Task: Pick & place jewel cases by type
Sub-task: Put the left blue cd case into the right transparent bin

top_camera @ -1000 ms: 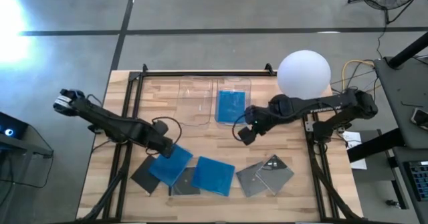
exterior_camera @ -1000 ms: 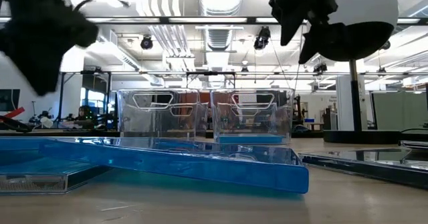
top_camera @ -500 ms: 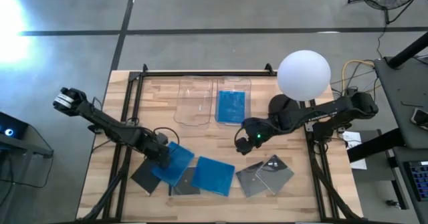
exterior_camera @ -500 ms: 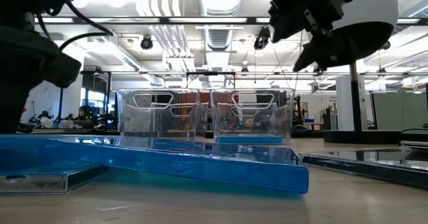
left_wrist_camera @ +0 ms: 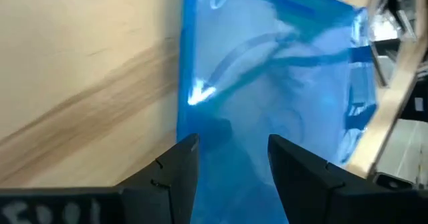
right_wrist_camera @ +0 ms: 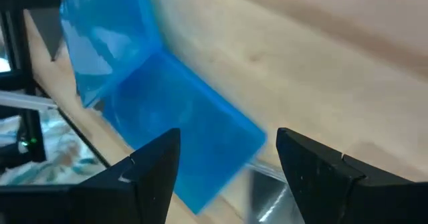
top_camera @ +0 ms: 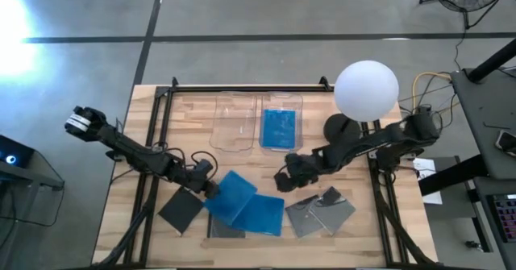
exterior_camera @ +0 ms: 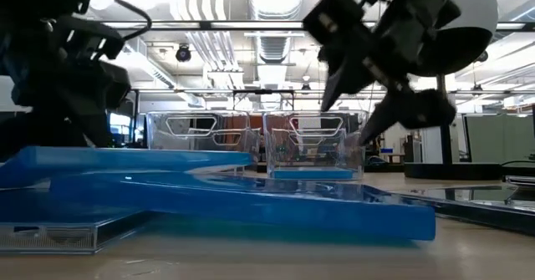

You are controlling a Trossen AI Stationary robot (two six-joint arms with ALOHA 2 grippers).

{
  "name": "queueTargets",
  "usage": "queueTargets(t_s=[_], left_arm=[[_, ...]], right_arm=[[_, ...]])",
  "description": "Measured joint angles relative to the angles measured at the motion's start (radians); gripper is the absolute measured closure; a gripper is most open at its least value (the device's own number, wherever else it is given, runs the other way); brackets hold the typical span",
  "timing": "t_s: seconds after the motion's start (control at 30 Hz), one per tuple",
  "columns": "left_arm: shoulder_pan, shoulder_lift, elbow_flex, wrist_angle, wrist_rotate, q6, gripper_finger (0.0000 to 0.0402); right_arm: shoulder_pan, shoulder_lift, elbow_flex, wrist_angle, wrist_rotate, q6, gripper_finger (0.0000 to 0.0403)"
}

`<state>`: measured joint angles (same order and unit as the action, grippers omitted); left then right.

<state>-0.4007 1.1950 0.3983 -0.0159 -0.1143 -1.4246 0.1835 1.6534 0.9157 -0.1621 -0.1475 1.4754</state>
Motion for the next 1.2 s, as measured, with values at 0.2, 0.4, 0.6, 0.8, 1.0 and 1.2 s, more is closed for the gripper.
queueTargets(t_s=[0.2,0.4,0.6,0.8,1.0,1.2], left_arm=[[-0.002,-0.001,-0.016,0.004,0.016,-0.003,0.0241],[-0.003,-0.002,-0.02,0.009,0.027,0.001,0.0241],[-0.008,0.001,-0.021,0.063,0.028,0.014,0.0241],[-0.009,0.001,-0.028,0.062,0.028,0.029,0.0241],[-0.013,0.001,-0.027,0.07,0.038,0.064,0.0241],[-0.013,0.001,-0.027,0.101,0.031,0.092,0.0241]], right_arm=[[0.021,0.127,0.028,0.185,0.029,0.055,0.0161],[0.014,0.212,0.092,0.217,0.038,0.046,0.0161],[0.007,0.311,0.167,0.255,0.042,0.043,0.0161],[-0.012,0.398,0.273,0.262,0.036,0.011,0.0161],[-0.03,0.411,0.34,0.259,0.039,-0.034,0.0161],[-0.047,0.411,0.372,0.255,0.041,-0.06,0.0171]])
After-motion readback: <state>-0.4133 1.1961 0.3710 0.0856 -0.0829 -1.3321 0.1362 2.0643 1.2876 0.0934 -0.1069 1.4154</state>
